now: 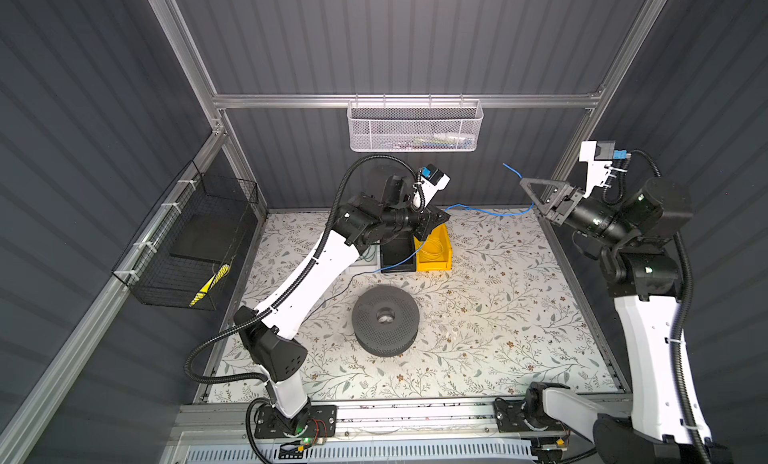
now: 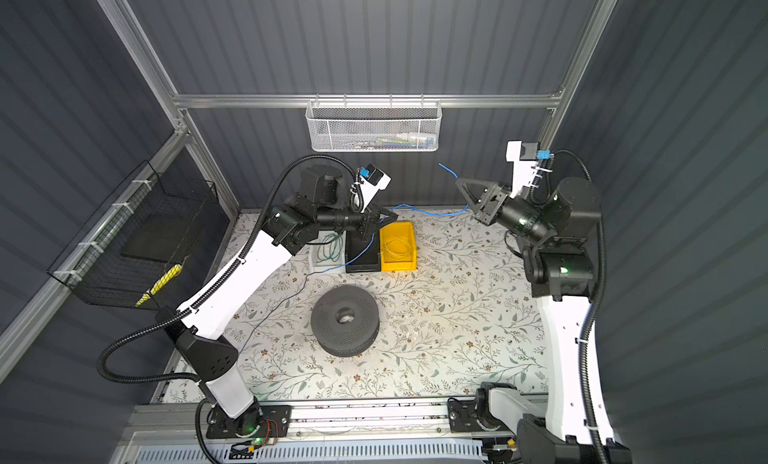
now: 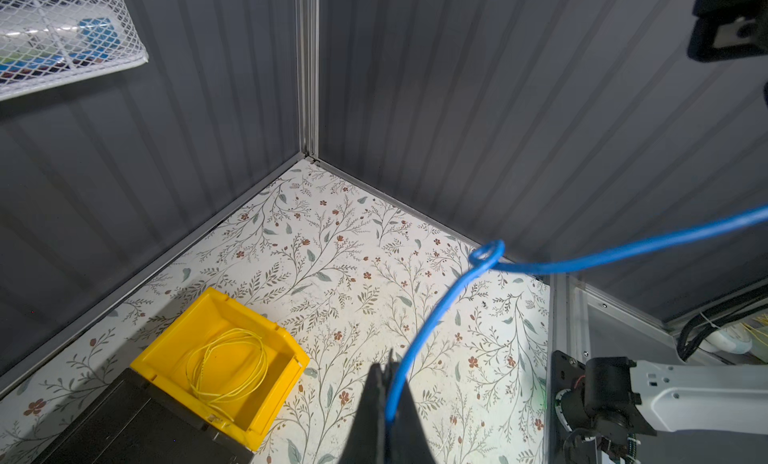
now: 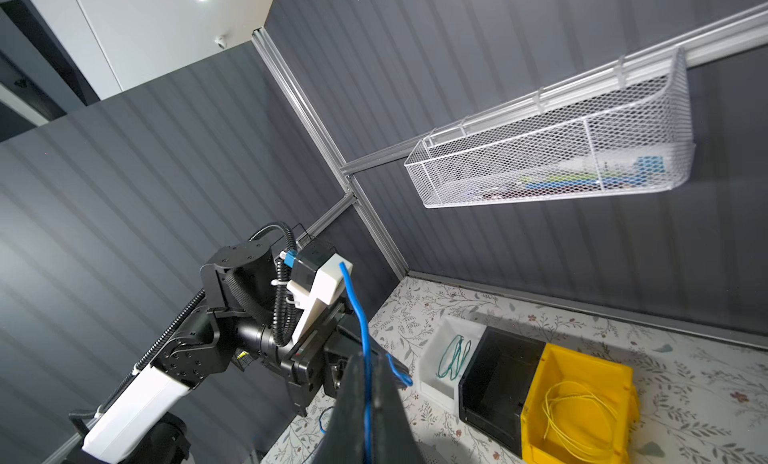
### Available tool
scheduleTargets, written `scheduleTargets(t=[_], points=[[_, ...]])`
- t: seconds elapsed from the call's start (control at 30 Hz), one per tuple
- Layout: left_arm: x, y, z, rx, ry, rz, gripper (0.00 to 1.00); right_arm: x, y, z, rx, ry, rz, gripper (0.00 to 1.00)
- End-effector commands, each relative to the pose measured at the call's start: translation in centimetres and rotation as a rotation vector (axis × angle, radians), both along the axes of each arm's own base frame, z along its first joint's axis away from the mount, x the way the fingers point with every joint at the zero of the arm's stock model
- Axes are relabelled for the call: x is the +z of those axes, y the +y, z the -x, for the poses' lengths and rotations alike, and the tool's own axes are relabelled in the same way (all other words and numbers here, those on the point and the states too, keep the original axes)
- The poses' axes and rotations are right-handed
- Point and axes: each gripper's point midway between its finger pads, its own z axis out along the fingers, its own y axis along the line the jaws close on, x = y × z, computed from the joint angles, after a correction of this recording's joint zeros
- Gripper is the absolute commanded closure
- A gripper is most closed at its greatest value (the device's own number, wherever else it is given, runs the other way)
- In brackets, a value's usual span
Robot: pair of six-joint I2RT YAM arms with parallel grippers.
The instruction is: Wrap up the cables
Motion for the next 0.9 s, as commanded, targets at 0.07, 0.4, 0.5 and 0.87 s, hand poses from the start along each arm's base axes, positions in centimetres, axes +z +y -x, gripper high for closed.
scheduleTargets(t=[0.07,0.4,0.5,0.87], points=[[-3.1,0.6,-2.0,0.094,0.101,-0.074,1.0,1.1,2.4,2.6,0.034,-0.192,0.091,1.0],[-2.7,2.6,-7.2,0.202,0.269,0.068,1.0,-3.7,7.4,10.4,0.406,-0.2,0.197,1.0],[-1.9,3.0,-8.2,0.209,0.298,0.12,1.0,-6.9,8.3,11.0,0.411,-0.129,0.282,1.0],[-0.1,5.8,-10.2,0.197,0.371,0.27,1.0,-8.8,1.7,9.0,-0.149,-0.247,0.48,1.0]])
